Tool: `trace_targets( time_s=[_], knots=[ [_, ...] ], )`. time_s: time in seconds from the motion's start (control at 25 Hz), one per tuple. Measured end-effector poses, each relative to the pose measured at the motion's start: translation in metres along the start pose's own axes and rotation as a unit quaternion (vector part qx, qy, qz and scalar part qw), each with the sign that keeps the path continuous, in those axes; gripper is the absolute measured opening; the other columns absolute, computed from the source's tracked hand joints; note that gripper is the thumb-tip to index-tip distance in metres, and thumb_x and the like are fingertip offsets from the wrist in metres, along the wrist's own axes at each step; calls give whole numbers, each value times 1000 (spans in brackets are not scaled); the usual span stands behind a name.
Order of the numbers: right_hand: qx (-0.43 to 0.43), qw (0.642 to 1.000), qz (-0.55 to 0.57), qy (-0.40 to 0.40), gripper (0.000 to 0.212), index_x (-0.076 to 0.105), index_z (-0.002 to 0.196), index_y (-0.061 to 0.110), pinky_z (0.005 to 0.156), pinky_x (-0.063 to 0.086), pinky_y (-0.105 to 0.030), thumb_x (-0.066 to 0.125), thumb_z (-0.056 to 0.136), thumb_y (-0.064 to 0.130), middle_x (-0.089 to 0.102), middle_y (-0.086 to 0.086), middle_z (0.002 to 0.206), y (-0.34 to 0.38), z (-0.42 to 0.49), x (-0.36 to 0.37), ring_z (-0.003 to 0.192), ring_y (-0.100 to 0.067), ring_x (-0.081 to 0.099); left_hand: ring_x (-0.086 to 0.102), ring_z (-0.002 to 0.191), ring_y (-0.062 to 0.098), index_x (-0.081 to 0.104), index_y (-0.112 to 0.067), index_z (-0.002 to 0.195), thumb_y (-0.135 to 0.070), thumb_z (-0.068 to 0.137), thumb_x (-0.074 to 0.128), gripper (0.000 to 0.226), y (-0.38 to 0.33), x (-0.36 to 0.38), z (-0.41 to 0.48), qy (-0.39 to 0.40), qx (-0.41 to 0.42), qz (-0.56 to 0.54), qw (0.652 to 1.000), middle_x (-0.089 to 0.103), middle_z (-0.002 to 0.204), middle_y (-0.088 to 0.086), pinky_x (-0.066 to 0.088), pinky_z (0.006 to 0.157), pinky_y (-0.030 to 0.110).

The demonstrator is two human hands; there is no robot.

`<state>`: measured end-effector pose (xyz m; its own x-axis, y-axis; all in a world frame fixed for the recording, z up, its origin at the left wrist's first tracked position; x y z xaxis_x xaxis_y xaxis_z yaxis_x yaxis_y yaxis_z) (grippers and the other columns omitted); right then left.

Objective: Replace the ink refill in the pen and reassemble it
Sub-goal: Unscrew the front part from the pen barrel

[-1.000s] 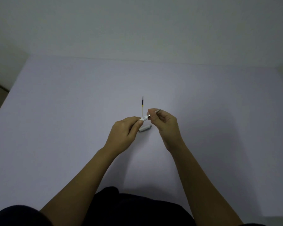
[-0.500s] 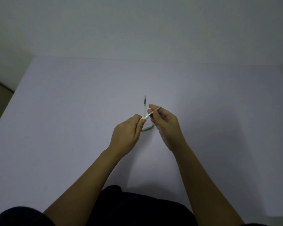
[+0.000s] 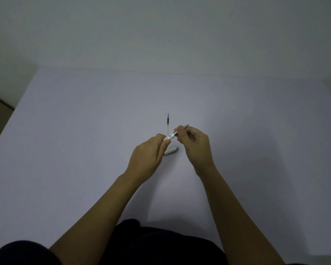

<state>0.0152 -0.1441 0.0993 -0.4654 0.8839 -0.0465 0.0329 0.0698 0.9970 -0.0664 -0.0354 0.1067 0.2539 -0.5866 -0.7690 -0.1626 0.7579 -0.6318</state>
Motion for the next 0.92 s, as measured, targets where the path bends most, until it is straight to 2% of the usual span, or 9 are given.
trace_targets(
  time_s=[0.12, 0.2, 0.32, 0.4, 0.48, 0.6, 0.72, 0.84, 0.92],
  knots=[
    [9, 997, 31, 63, 19, 70, 86, 29, 76, 51, -14, 56, 91, 18, 72, 17, 78, -2, 0, -4, 81, 0, 65, 43, 51, 7, 53, -15, 86, -33, 98, 32, 30, 3, 1, 2, 36, 1, -52, 998, 44, 57, -11, 28, 49, 17],
    [18, 994, 20, 103, 18, 68, 94, 27, 78, 51, -14, 56, 90, 13, 73, 12, 83, -3, 0, -9, 85, -2, 67, 46, 53, 9, 55, -13, 87, -34, 98, 33, 33, 4, -2, 3, 63, 16, -36, 997, 47, 59, -10, 33, 51, 22],
    [36, 991, -77, 101, 8, 68, 92, 29, 75, 54, -21, 61, 87, 28, 74, 11, 71, 0, 5, -21, 74, -6, 70, 52, 59, 18, 55, -15, 92, -36, 97, 35, 30, 1, -8, 3, 77, 55, 16, 995, 53, 67, -5, 42, 57, 33],
    [26, 980, -152, 126, 16, 71, 77, 29, 68, 56, -22, 59, 87, 35, 72, 12, 61, 6, 9, -21, 66, -7, 70, 53, 60, 16, 54, -18, 98, -38, 95, 39, 25, -1, -11, 2, 83, 69, 14, 994, 52, 69, -7, 42, 56, 31],
    [14, 971, -180, 156, 19, 71, 71, 30, 62, 55, -17, 61, 87, 31, 71, 12, 58, 14, 10, -17, 62, -5, 68, 51, 58, 16, 53, -16, 94, -37, 94, 43, 23, -3, -13, 2, 89, 81, 6, 993, 52, 68, -7, 40, 54, 27],
    [-77, 964, -203, 154, 9, 70, 78, 26, 68, 53, -17, 68, 82, 18, 71, 9, 73, 30, 7, -14, 72, -8, 68, 48, 58, 17, 55, -11, 86, -33, 95, 42, 27, -1, -17, 5, 87, 89, 15, 992, 54, 68, 0, 36, 55, 25],
    [-91, 968, -175, 154, 24, 65, 98, 26, 78, 51, -11, 72, 78, 14, 68, 8, 87, 34, 4, -14, 83, -2, 66, 48, 60, 15, 57, -11, 87, -32, 95, 43, 26, 2, -23, 6, 70, 85, 6, 994, 55, 69, -1, 35, 55, 21],
    [-47, 956, -234, 170, 14, 69, 96, 21, 72, 54, -18, 64, 85, 27, 69, 8, 76, 30, 6, -11, 69, 0, 67, 45, 60, 11, 57, -12, 90, -33, 94, 46, 23, 2, -25, 5, 66, 87, 6, 994, 52, 70, -5, 32, 55, 14],
    [-78, 945, -266, 172, 11, 72, 86, 16, 65, 51, -16, 64, 85, 23, 67, 10, 69, 36, 7, -7, 63, 0, 64, 43, 58, 7, 57, -12, 90, -32, 93, 48, 22, 2, -25, 3, 69, 88, 7, 994, 51, 71, -6, 31, 55, 12]
  ],
)
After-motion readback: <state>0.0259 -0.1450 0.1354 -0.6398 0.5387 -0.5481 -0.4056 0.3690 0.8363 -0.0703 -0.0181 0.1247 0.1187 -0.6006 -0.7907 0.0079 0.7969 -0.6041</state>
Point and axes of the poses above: each hand's wrist, its own z-axis towards the middle knuckle, its own x-axis out of the palm, y = z × x, the point moved 7 cm from there along z, towards the middle knuckle
